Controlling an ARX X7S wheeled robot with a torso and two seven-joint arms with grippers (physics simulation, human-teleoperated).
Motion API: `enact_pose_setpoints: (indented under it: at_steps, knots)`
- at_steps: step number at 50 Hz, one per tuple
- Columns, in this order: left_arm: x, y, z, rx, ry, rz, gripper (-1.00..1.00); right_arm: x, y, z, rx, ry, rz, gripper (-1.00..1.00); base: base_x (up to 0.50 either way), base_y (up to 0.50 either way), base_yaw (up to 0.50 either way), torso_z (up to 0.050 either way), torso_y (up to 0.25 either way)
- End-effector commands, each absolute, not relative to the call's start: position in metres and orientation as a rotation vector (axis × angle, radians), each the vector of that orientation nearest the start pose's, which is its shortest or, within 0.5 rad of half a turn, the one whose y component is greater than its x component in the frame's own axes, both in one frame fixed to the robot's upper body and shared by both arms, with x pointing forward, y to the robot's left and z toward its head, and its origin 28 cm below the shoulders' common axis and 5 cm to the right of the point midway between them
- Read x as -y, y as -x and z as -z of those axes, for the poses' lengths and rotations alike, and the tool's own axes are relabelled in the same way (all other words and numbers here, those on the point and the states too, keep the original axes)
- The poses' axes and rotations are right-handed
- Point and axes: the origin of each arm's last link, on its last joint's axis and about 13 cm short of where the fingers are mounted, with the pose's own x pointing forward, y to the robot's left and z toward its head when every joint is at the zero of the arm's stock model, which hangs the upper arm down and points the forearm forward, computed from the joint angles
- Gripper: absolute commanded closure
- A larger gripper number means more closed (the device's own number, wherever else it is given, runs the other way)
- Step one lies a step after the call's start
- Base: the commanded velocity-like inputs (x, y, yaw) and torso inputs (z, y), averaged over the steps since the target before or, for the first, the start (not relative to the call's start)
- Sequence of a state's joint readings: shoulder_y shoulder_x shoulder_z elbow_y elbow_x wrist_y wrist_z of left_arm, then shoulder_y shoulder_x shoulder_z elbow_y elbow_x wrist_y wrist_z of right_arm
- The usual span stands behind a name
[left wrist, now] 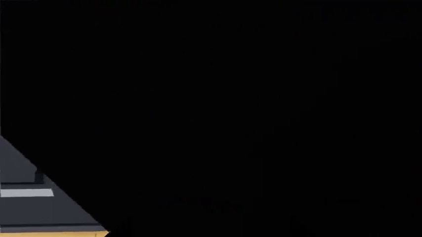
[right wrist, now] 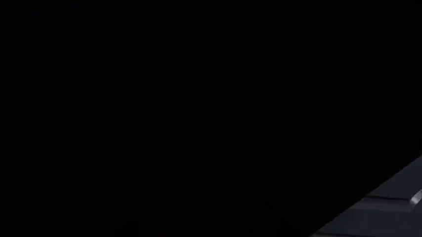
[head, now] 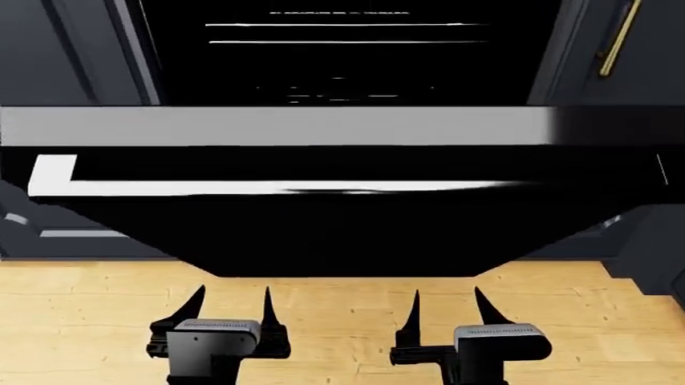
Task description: Close the dishwasher door
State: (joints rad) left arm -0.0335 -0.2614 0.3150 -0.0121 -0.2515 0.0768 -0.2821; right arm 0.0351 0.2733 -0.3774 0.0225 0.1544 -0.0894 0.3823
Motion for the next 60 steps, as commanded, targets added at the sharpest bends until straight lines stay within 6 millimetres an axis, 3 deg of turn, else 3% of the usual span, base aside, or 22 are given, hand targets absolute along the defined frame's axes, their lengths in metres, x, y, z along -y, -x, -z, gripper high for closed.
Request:
enact_pose_setpoints:
  at_steps: [1,26,34,60]
  knots:
    - [-0.207,-0.209,-0.015,0.032,0.005,0.014,-1.00,0.091,-0.205,-0.010,0.046,0.103,0.012,-1.00,0.50,0.00,0.00,0.000,0.000]
    - [-0.208,-0.209,-0.017,0.058,0.033,-0.013,-1.00,0.090,-0.206,-0.011,0.048,0.123,0.008,-1.00,0.08,0.00,0.00,0.000,0.000]
    - [-0.208,-0.210,-0.021,0.042,0.028,0.002,-1.00,0.087,-0.213,-0.026,0.075,0.114,0.010,-1.00,0.00,0.00,0.00,0.000,0.000]
    - [-0.210,-0.253,-0.063,0.175,0.031,-0.015,-1.00,0.084,-0.253,-0.060,0.137,0.123,0.046,-1.00,0.00,0.00,0.00,0.000,0.000]
